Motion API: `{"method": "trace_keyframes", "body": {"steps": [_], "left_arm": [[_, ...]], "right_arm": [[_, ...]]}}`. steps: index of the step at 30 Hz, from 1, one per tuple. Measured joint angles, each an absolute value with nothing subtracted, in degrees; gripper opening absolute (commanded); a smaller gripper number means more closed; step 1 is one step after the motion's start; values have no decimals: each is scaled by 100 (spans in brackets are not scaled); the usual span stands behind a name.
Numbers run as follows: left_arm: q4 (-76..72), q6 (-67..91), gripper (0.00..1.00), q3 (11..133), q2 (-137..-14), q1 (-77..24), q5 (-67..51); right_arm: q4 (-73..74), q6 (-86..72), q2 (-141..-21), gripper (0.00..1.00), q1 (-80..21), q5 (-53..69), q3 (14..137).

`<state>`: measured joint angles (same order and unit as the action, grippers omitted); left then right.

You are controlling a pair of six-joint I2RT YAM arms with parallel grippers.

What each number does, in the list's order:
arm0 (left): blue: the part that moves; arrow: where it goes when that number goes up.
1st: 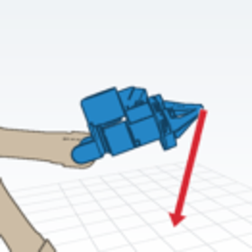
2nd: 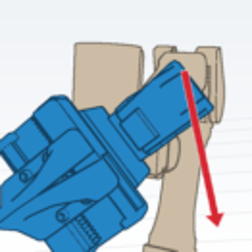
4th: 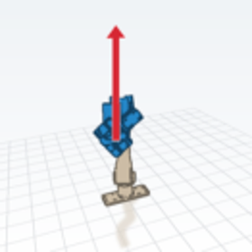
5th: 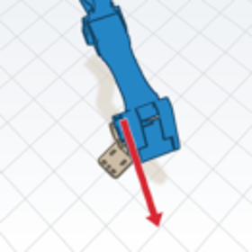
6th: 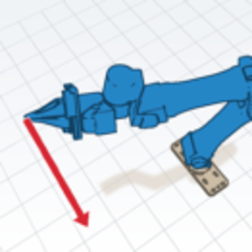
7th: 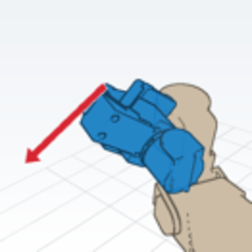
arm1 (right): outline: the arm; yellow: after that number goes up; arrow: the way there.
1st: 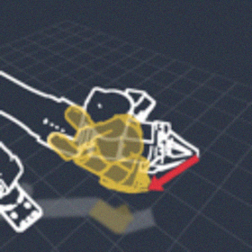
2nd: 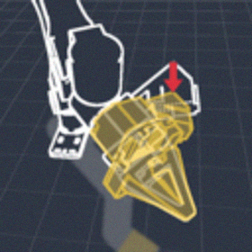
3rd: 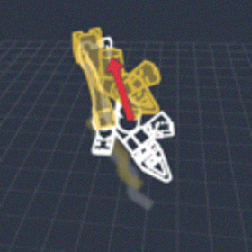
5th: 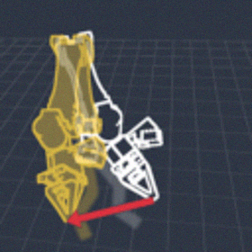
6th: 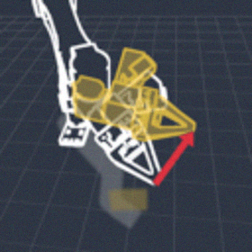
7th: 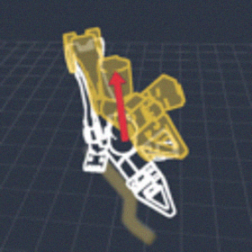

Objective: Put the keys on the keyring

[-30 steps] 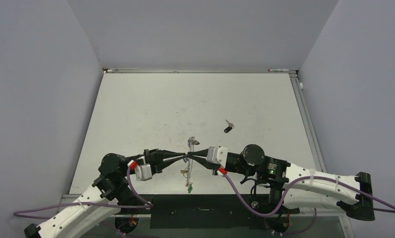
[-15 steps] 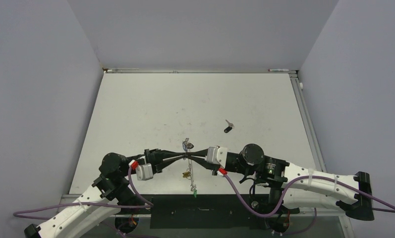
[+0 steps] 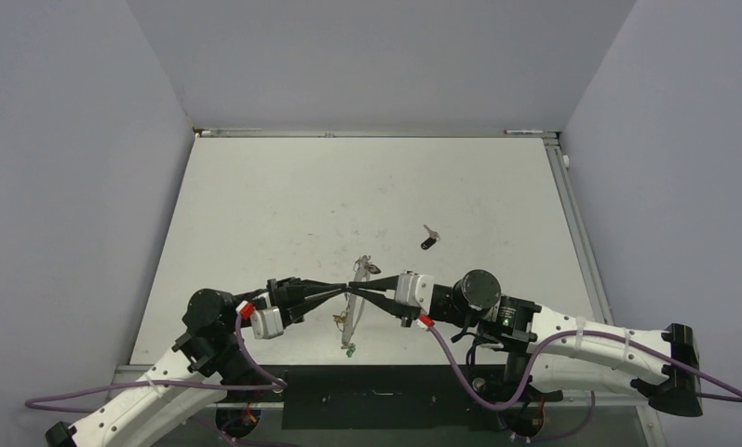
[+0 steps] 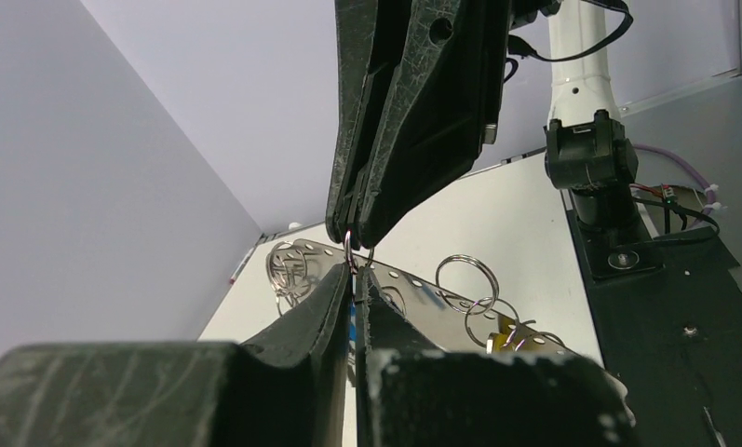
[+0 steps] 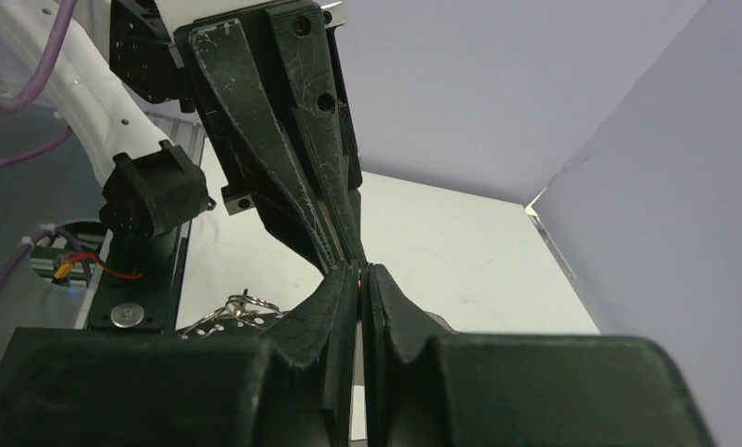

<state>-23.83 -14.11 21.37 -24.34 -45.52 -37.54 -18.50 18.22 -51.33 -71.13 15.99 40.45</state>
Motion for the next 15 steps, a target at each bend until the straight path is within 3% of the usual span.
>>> {"method": "trace_keyframes", "body": {"steps": [12,15], "left_arm": [[-2475,-1212,2,2134,-2445,-4482,-3774],[-2475,-1192,14,2132,-2445,-4466,-3758]], "right_arm": [[-3492,1468,-5133,5,-6641,2038,3697],[-3920,1328,-5135,5,-6519,2169,3693]]}}
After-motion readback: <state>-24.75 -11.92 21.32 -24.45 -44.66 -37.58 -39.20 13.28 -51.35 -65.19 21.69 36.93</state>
